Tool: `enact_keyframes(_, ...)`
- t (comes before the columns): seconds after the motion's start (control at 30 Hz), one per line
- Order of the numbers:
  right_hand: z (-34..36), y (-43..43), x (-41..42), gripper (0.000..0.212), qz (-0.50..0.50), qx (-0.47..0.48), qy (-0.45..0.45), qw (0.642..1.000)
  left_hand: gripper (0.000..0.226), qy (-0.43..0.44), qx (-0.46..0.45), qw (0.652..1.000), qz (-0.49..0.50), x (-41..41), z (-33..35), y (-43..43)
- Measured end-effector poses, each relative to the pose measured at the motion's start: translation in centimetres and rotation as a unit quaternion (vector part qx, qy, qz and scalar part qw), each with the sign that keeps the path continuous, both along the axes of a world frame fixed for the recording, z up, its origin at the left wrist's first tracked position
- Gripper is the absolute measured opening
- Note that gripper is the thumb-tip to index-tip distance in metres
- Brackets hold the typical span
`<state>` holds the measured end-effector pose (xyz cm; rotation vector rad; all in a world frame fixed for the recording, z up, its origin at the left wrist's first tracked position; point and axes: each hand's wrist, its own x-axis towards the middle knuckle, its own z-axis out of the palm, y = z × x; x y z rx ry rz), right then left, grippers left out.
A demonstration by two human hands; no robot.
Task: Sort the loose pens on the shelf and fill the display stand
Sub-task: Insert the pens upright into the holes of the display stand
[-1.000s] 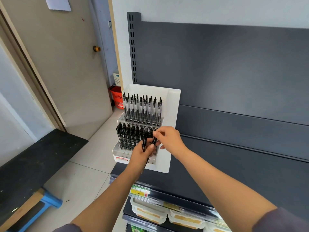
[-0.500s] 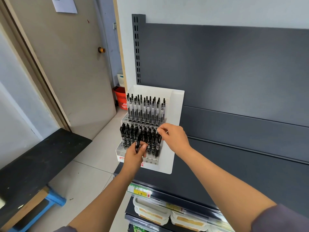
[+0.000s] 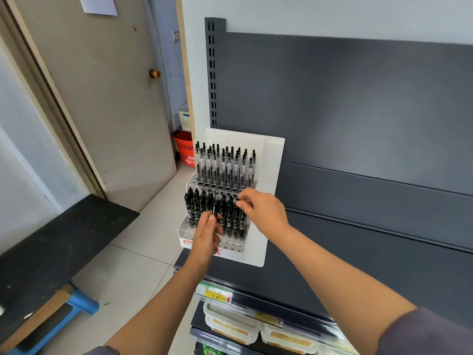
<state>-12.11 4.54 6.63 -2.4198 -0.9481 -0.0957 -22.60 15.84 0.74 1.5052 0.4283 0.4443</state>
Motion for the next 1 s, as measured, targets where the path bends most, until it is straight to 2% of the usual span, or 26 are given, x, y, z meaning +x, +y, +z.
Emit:
enact_keyframes(0.07,-0.8,0.2,-0.2,0.019,-0.022,0.012,0.016,1.0,0.018,-0.002,0.007,1.0,-0.009,0.2,-0.2,0.1)
enact_keyframes(0.17,-1.8,0.4,-0.3,0.02,-0.037,0.011,-0.055,0.998,0.017,0.01,0.045,0.999,-0.012,0.4,-0.6,0.1)
enact_keyframes(0.27,-2.1,0.4,0.2,0.019,-0.036,0.004,-0.071,0.997,0.024,0.013,0.061,0.998,-0.001,0.5,-1.0,0.2)
enact_keyframes(0.47,-2.7,0.4,0.4,0.017,-0.016,0.013,-0.025,0.999,0.015,0.021,0.125,0.992,0.0,0.3,-1.5,0.7)
enact_keyframes(0.67,-1.3,-0.1,0.5,0.022,0.007,0.036,0.0,0.999,0.019,0.007,0.129,0.992,0.001,0.3,-1.2,0.8)
enact_keyframes(0.77,-0.3,0.1,0.0,0.024,0.031,0.056,0.045,0.997,0.02,-0.007,0.123,0.992,-0.001,0.4,-1.0,0.6)
enact_keyframes(0.87,0.1,0.6,-0.3,0.016,0.049,0.051,0.081,0.994,0.021,-0.016,0.124,0.992,-0.014,0.8,-0.5,0.5)
enact_keyframes(1.0,0.6,1.1,-0.8,0.007,0.053,0.131,0.153,0.978,0.027,-0.021,0.134,0.99,-0.028,0.9,0.2,0.4)
